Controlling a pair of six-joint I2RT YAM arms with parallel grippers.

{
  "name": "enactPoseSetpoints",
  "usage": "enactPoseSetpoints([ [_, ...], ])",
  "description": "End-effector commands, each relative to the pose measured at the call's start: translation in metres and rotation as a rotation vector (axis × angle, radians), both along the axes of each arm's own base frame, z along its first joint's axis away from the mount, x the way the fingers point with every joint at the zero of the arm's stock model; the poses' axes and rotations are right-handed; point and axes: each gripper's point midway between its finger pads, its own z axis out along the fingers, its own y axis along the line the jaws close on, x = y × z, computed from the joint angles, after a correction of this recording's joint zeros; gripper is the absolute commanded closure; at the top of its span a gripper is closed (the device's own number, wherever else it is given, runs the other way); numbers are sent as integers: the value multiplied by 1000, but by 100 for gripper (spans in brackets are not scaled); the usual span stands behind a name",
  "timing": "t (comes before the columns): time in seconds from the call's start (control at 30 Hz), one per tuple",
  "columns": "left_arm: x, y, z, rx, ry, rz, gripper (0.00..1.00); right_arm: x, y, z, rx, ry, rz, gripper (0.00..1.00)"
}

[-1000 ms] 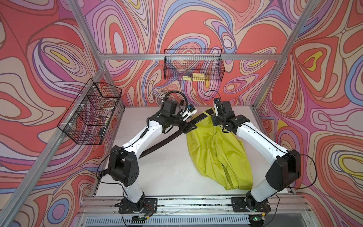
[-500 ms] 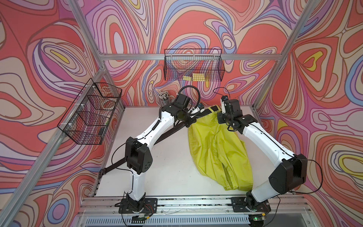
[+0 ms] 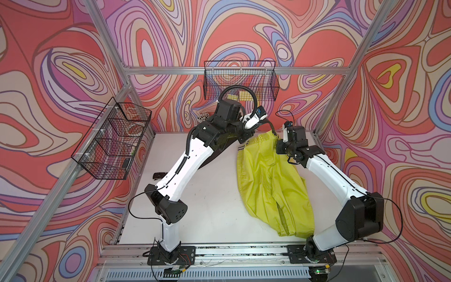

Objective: Remove the belt from the trousers

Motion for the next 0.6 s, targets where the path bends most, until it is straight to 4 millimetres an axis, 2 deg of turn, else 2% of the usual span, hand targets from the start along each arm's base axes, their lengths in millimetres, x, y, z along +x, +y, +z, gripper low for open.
enactPoseSetpoints([
  [0.0, -6, 8, 49, -119, -82, 20, 100, 4, -14, -27, 23, 66, -44, 100],
  [0.13, 1, 31, 51, -122, -66, 127, 100, 8, -21, -51, 38, 131, -60, 100],
  [0.2, -6, 44, 64, -181, -53, 142, 100, 11, -25, -69, 40, 174, -75, 100],
  [0.27, -22, 55, 87, -270, -72, 119, 100, 13, -28, -87, 50, 215, -84, 100],
  [0.33, -37, 60, 105, -338, -95, 83, 100, 17, -27, -95, 71, 230, -91, 100],
  [0.37, -45, 63, 115, -373, -100, 59, 100, 20, -26, -112, 79, 264, -96, 100],
  [0.47, -61, 71, 139, -456, -106, 13, 100, 31, -21, -123, 110, 273, -102, 100],
  [0.57, -58, 83, 148, -519, -96, 31, 100, 42, -19, -127, 123, 274, -109, 100],
])
